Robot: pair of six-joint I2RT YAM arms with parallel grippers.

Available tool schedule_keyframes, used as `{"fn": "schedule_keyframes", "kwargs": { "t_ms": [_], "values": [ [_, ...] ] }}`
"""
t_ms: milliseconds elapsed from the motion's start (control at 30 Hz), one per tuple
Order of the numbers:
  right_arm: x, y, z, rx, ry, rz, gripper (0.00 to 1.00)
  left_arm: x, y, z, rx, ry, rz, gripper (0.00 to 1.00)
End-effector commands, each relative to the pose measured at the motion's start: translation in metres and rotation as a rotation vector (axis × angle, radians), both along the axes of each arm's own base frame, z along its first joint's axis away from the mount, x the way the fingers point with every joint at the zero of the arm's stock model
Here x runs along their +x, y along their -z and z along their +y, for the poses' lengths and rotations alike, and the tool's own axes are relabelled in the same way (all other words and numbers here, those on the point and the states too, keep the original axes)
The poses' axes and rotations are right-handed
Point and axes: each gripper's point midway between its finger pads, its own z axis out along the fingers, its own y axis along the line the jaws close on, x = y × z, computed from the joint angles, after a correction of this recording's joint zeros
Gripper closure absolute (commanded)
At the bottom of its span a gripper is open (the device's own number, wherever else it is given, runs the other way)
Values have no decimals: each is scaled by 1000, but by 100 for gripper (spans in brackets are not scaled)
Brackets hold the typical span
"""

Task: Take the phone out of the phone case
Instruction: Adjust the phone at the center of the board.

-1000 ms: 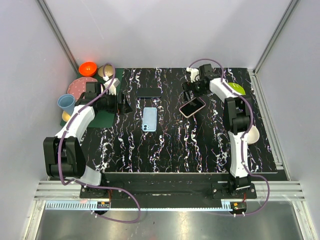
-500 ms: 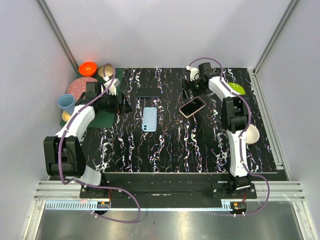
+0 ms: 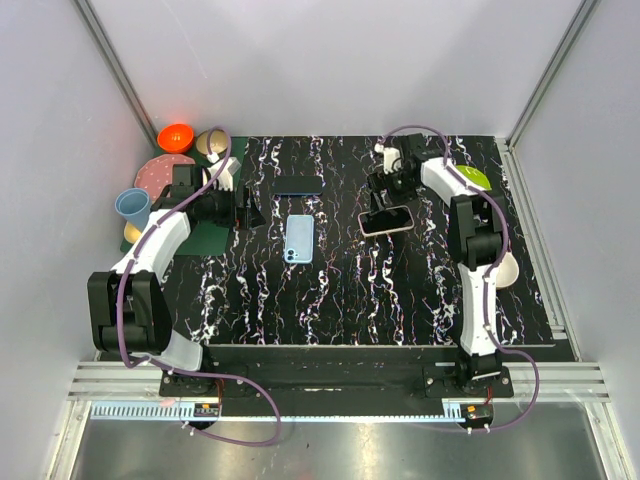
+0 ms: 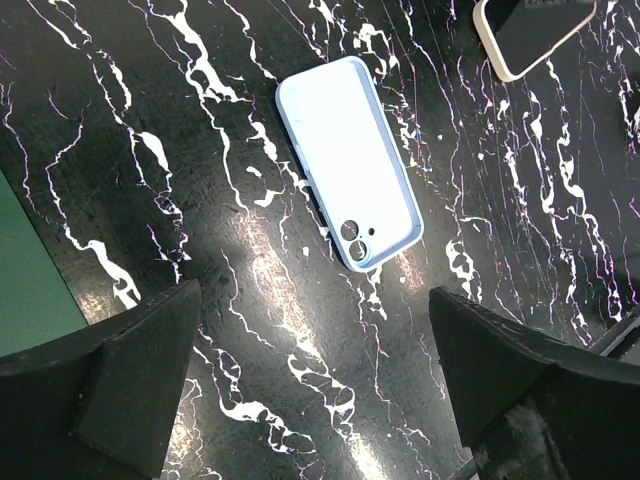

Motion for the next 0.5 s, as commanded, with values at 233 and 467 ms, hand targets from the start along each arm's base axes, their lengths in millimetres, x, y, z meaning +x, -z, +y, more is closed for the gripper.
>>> {"fn": "schedule_keyframes", "kwargs": {
  "t_ms": [233,467],
  "values": [
    [-65,-29,-5,45,-81,81,0,7,-10,5,-33,-11,-39,1],
    [-74,-31,-13,1,-147,65,0,6,-11,6,-38,-16,-37,1]
  ]
}}
